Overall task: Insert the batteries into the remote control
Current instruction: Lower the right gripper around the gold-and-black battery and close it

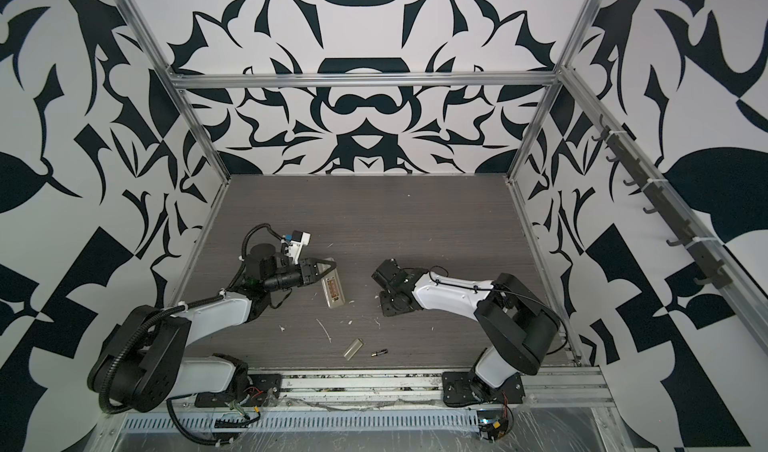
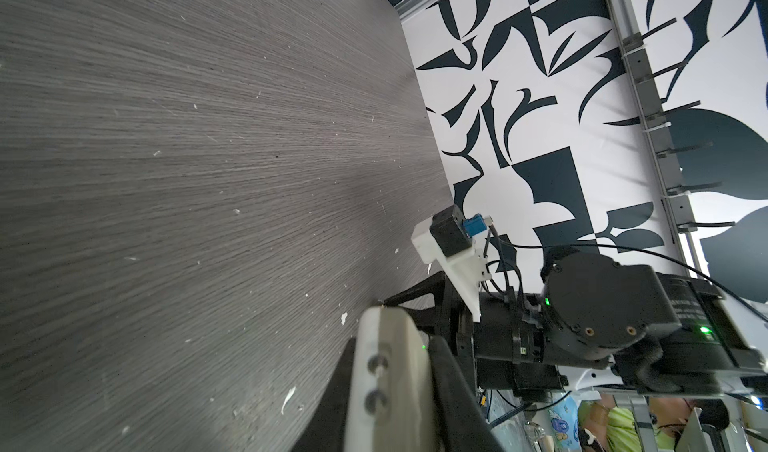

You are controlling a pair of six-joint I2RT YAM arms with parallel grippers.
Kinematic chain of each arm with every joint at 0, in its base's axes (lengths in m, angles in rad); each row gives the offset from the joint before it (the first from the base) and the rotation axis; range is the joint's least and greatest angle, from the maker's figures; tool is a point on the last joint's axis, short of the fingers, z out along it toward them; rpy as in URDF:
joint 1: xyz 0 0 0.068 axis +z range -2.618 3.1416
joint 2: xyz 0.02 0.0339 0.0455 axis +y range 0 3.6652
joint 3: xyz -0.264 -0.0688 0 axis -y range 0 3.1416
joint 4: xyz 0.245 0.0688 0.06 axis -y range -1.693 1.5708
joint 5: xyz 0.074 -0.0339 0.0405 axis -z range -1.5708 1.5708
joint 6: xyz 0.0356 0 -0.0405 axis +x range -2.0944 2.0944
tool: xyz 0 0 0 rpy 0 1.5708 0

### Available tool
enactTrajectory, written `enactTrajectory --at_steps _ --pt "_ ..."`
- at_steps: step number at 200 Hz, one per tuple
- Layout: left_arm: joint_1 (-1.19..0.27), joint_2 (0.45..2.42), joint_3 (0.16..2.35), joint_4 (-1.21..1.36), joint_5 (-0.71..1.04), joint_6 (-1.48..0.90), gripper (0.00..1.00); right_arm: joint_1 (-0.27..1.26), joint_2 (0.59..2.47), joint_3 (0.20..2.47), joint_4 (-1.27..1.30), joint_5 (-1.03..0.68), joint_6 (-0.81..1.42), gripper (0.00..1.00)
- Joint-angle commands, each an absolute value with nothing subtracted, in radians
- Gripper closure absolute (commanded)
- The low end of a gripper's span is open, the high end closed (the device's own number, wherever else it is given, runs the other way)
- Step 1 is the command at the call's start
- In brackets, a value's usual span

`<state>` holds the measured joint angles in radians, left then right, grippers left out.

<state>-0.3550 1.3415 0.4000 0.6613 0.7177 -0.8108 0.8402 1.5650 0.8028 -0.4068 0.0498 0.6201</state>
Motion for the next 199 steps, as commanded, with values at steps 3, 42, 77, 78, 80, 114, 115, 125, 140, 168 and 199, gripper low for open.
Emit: enactTrajectory --at_steps 3,42,77,78,80,114,115,125,140,168,199 --pt "-0.358 1.339 0.428 0.672 0.716 -0.796 1.0 0.851 1.571 0.827 -0.429 0.049 0.63 0.69" --pt "-0.359 1.342 0.435 0.66 0.715 -0.792 1.0 0.851 1.583 0.843 -0.458 0.058 0.6 0.81" --pt "-0.358 1.347 0.438 0.653 0.711 -0.785 1.0 0.851 1.585 0.86 -0.489 0.041 0.551 0.86" --pt "-0.358 1.347 0.438 0.653 0.712 -0.785 1.0 0.851 1.586 0.862 -0.491 0.041 0.549 0.86" --pt "-0.358 1.347 0.438 0.653 0.711 -0.785 1.0 0.851 1.586 0.863 -0.492 0.041 0.546 0.86" --pt "-0.359 1.342 0.439 0.638 0.71 -0.781 1.0 0.851 1.609 0.924 -0.581 -0.01 0.48 0.91" --pt "-0.359 1.34 0.439 0.636 0.709 -0.781 1.0 0.851 1.61 0.926 -0.584 -0.013 0.479 0.91" --pt "-0.359 1.336 0.439 0.628 0.707 -0.776 1.0 0.85 1.613 0.95 -0.626 -0.037 0.462 0.9" --pt "-0.358 1.332 0.436 0.626 0.707 -0.775 1.0 0.851 1.618 0.988 -0.698 -0.065 0.433 0.9" --pt "-0.358 1.325 0.428 0.629 0.702 -0.77 1.0 0.85 1.639 1.02 -0.768 -0.104 0.4 0.89" --pt "-0.358 1.313 0.426 0.617 0.696 -0.759 1.0 0.85 1.676 1.025 -0.778 -0.106 0.385 0.9"
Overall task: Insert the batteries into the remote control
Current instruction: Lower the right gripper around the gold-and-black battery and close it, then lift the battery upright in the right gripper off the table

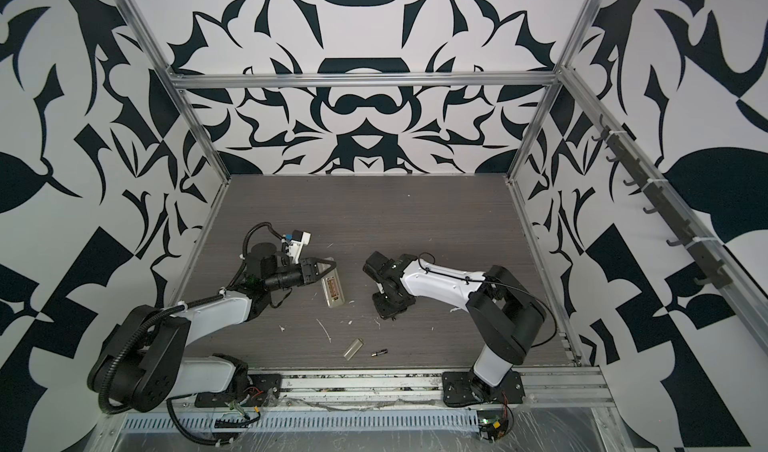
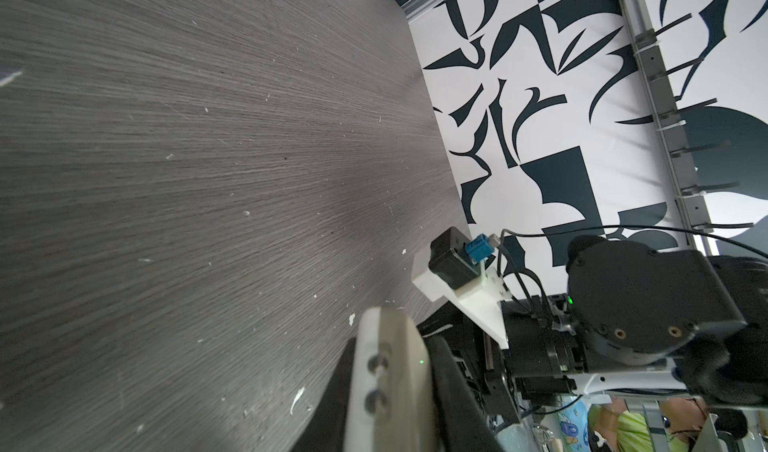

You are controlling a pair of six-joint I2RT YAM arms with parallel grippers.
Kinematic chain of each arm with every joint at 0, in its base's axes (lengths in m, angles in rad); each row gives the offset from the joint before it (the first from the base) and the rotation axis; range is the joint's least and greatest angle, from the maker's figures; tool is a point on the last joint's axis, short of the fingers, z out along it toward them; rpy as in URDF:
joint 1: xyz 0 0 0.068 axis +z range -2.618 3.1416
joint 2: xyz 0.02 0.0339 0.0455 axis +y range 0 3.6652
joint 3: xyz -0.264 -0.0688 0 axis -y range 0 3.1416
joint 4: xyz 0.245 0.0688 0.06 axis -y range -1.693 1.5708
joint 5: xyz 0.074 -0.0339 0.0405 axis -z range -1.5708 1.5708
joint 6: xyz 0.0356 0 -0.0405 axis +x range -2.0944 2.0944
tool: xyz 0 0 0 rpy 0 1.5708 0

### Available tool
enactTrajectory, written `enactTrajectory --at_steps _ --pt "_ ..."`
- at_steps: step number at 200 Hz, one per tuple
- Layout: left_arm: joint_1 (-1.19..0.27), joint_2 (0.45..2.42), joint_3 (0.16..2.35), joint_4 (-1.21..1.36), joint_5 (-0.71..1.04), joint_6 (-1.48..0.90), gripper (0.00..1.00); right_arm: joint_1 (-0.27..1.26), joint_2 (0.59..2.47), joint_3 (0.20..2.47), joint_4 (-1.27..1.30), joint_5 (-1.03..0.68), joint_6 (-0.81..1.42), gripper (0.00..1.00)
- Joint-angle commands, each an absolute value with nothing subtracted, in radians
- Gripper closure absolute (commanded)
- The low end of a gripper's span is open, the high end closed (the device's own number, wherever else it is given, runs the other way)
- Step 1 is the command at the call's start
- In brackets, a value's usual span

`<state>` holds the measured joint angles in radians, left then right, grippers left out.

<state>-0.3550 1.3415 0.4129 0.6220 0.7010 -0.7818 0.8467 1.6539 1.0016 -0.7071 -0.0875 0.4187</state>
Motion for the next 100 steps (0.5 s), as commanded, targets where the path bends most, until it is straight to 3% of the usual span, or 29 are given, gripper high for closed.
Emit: enactTrajectory --at_steps 1,49,100 --pt "-0.358 1.312 0.426 0.617 0.696 -0.759 1.0 0.85 1.677 1.026 -0.779 -0.106 0.385 0.9" --pt "-0.358 1.311 0.419 0.622 0.694 -0.753 1.0 0.85 1.72 1.035 -0.785 -0.067 0.376 0.86" --pt "-0.358 1.305 0.415 0.618 0.688 -0.749 1.0 0.851 1.722 1.035 -0.784 -0.044 0.381 0.68"
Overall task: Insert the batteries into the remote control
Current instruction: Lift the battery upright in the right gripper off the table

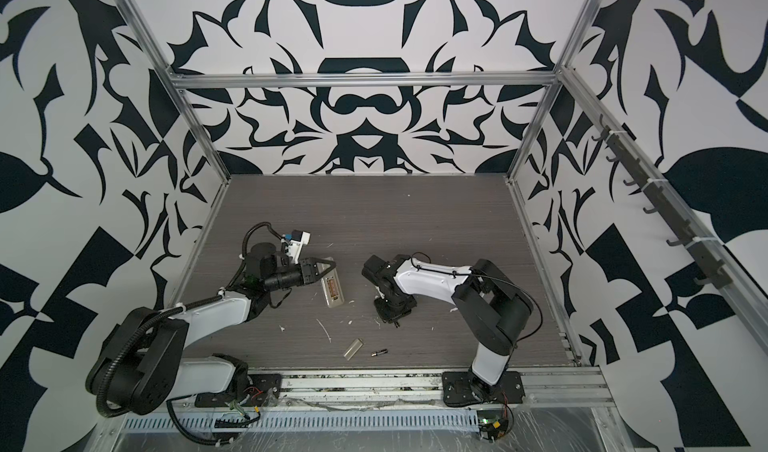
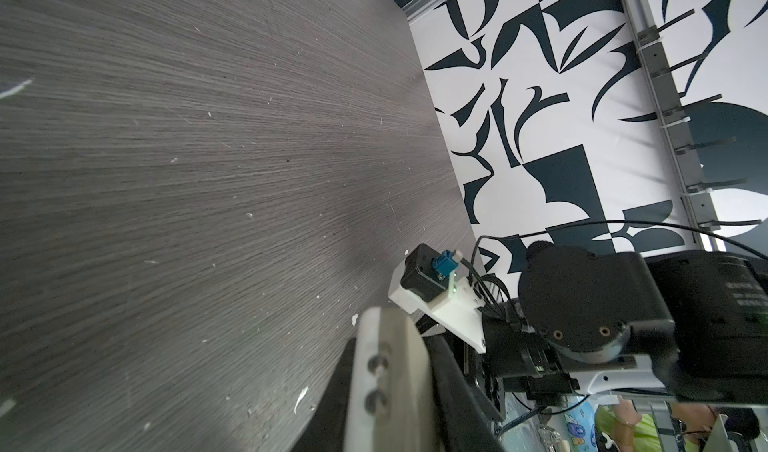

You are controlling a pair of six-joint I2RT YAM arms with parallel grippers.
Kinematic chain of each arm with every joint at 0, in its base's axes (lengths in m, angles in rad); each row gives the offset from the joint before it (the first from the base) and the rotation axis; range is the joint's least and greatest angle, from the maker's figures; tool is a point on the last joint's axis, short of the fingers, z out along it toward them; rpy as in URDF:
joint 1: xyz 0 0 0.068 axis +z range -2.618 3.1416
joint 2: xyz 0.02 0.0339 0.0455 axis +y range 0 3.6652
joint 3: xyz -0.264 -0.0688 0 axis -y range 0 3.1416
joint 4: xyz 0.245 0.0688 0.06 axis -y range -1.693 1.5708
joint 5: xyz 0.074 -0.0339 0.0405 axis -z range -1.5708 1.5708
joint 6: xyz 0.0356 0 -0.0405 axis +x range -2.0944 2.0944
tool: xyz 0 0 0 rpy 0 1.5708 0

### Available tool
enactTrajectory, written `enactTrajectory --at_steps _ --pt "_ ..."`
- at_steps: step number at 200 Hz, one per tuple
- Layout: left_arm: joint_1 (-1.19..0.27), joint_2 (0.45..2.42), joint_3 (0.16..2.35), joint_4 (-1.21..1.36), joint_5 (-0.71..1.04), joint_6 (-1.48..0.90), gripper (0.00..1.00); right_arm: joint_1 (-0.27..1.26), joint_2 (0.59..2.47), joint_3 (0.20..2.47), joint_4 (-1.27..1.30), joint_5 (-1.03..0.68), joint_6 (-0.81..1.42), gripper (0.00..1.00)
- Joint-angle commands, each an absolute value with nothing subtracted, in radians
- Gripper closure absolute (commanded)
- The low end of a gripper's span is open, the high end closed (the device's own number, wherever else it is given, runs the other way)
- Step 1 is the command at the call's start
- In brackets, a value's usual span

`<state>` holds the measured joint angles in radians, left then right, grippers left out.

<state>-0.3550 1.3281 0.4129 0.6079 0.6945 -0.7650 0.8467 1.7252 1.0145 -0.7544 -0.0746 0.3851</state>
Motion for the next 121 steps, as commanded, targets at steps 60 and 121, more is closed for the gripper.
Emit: enactTrajectory --at_steps 60,121 --pt "-0.358 1.296 0.414 0.606 0.682 -0.739 1.0 0.849 1.744 1.07 -0.776 -0.051 0.367 0.67" --pt "-0.359 1.289 0.416 0.591 0.676 -0.727 1.0 0.85 1.753 1.078 -0.768 -0.047 0.372 0.71"
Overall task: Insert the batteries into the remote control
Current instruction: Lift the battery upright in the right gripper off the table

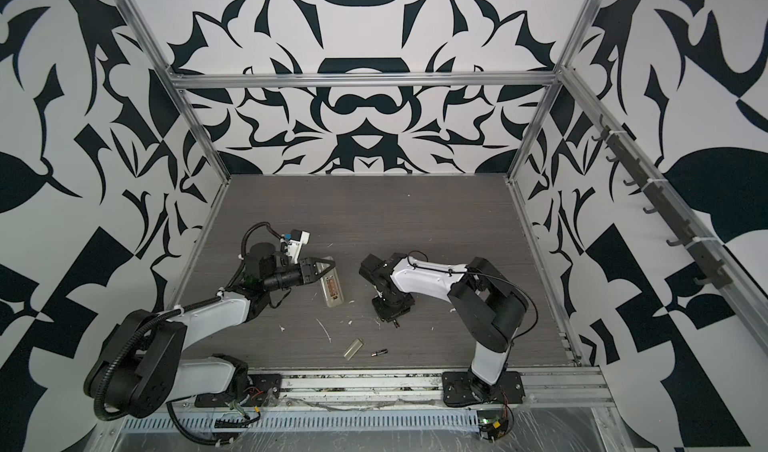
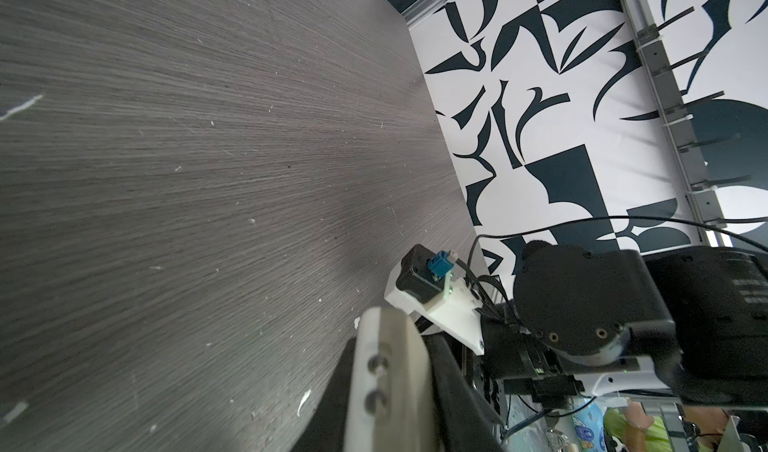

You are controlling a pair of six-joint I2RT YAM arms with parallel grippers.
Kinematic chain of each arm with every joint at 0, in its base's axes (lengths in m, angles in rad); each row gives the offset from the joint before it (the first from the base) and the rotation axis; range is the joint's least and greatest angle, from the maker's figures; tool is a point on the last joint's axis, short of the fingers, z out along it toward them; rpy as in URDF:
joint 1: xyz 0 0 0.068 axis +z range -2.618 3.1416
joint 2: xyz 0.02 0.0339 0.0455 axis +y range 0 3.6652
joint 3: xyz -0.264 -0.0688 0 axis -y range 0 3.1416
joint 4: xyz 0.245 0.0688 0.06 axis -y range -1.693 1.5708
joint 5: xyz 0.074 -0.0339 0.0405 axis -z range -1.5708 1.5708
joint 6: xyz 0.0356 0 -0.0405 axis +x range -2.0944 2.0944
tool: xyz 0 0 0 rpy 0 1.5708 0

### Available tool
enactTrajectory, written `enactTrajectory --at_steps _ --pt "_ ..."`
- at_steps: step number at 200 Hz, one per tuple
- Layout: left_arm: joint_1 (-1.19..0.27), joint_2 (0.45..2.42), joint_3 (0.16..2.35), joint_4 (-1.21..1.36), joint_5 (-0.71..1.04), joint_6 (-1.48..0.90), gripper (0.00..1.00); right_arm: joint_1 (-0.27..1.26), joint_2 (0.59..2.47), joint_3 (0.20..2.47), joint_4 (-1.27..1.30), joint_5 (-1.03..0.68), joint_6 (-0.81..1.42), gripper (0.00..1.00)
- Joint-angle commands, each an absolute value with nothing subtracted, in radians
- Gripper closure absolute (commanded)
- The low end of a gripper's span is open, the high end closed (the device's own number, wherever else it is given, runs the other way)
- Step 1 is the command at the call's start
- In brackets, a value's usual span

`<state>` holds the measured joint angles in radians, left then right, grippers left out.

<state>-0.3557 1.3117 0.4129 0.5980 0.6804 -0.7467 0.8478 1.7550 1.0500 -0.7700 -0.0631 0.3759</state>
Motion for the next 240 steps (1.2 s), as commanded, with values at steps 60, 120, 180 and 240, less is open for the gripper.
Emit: enactTrajectory --at_steps 60,120,180,240 --pt "-0.359 1.283 0.42 0.581 0.673 -0.719 1.0 0.845 1.766 1.098 -0.764 -0.054 0.366 0.74" --pt "-0.36 1.282 0.418 0.576 0.67 -0.718 1.0 0.845 1.766 1.094 -0.768 -0.06 0.368 0.81" --pt "-0.359 1.282 0.42 0.563 0.652 -0.722 1.0 0.845 1.756 1.092 -0.767 -0.073 0.366 1.0" --pt "-0.36 1.223 0.419 0.575 0.622 -0.759 1.0 0.848 1.547 1.056 -0.631 -0.081 0.324 1.0"
